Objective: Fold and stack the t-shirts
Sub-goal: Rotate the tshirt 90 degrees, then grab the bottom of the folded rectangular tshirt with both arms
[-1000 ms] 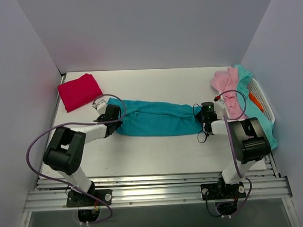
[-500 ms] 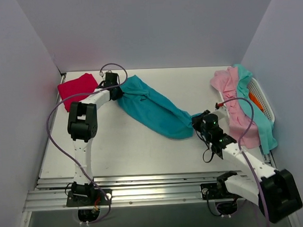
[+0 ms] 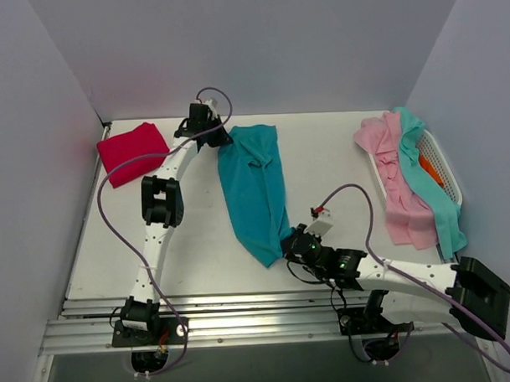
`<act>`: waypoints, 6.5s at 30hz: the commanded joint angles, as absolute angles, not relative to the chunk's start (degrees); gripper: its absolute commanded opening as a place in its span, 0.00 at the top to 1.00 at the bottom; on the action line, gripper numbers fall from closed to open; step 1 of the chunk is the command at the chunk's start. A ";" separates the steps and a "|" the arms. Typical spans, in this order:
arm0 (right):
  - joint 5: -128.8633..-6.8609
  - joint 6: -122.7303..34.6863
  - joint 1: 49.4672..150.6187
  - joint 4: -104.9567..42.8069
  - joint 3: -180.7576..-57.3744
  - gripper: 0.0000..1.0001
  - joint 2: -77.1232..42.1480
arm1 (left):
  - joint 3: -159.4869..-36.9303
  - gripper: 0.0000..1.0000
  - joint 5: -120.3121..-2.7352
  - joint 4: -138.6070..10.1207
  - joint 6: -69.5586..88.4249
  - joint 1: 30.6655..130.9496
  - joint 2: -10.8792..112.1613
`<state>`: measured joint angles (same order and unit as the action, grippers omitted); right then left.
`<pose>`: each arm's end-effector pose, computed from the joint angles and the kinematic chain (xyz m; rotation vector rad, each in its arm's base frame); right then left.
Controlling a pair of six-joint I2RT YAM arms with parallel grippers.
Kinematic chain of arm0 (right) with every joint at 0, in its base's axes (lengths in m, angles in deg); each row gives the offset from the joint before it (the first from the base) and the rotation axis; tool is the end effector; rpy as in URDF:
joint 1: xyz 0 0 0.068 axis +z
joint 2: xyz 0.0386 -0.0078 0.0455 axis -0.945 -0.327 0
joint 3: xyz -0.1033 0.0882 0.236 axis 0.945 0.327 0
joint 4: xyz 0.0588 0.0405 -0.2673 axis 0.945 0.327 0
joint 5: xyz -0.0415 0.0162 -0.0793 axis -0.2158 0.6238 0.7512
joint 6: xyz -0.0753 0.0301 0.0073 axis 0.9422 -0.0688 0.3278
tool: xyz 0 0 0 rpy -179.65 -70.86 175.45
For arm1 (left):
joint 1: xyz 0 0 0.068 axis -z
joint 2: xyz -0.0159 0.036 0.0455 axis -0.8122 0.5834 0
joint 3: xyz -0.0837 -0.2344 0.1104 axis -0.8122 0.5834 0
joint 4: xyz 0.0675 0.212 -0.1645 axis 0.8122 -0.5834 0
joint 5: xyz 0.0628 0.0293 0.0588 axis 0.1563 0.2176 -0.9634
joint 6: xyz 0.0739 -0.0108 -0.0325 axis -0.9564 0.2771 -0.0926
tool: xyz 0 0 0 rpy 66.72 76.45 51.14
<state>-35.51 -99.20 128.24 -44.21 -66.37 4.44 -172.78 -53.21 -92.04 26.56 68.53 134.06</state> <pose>0.1640 0.2010 0.1784 0.3758 2.0317 0.9272 0.6208 -0.1781 0.1258 -0.1266 2.2952 -0.7221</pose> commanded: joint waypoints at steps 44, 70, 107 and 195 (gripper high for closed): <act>-26.38 -91.44 120.84 -43.71 -74.28 0.09 -2.23 | -70.17 0.03 -70.93 -76.20 43.63 95.68 55.04; -31.48 -89.24 113.10 -49.16 -72.79 0.10 -8.38 | -65.22 0.02 -88.85 -101.49 49.45 111.00 25.19; -43.61 -81.33 99.39 -52.86 -114.62 1.00 -55.85 | -55.66 0.01 -81.56 -90.96 47.69 111.00 32.54; -32.55 -102.32 127.05 -33.00 -64.09 0.07 12.00 | -69.81 0.98 -88.15 -71.53 50.50 110.73 66.64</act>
